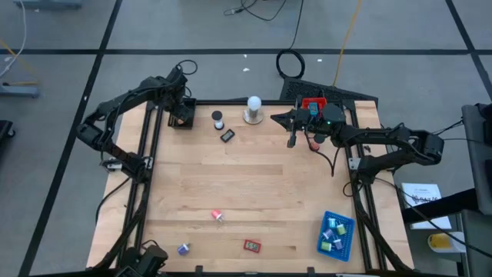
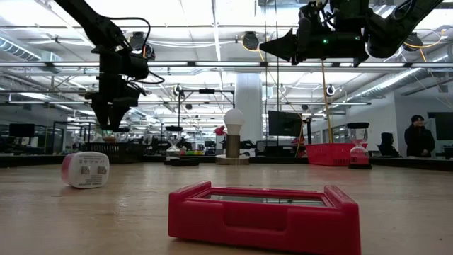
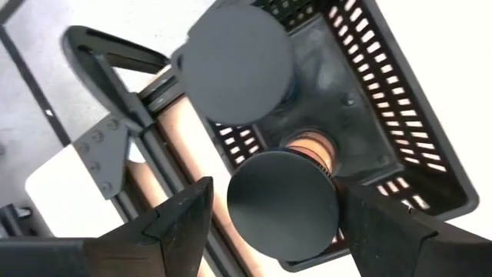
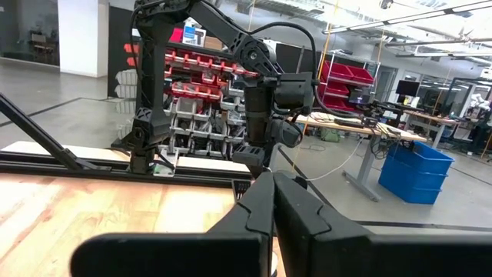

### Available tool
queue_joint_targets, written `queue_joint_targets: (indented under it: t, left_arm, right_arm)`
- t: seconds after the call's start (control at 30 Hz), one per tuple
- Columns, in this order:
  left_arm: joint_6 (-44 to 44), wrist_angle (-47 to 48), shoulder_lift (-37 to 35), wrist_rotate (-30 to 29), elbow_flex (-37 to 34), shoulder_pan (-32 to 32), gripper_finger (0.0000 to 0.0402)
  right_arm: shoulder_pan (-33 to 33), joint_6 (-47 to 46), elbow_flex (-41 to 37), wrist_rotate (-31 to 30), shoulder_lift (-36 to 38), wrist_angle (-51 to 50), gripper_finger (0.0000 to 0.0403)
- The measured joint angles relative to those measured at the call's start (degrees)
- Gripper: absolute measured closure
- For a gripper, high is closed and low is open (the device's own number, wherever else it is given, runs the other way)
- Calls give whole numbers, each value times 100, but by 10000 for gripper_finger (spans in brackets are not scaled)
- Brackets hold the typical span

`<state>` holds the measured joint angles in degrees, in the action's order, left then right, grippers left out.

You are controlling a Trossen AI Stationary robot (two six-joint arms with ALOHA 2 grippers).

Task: Pick & Place Office items
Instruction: Put the yellow hourglass into the black bin, then put the white hourglass into the black bin

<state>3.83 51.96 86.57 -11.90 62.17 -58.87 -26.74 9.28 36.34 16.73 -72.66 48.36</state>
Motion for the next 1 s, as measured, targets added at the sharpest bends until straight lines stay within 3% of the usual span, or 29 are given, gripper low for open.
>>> queue_joint_targets:
  t: [0.6,1.0]
  left_arm:
    - [20,-61,-78,-171,7,85,131]
    - [33,-173,-956,-223,17,125,130]
  right_arm:
    - [0,-2,1,0,0,5,403]
    - [1,-2,2,0,0,7,403]
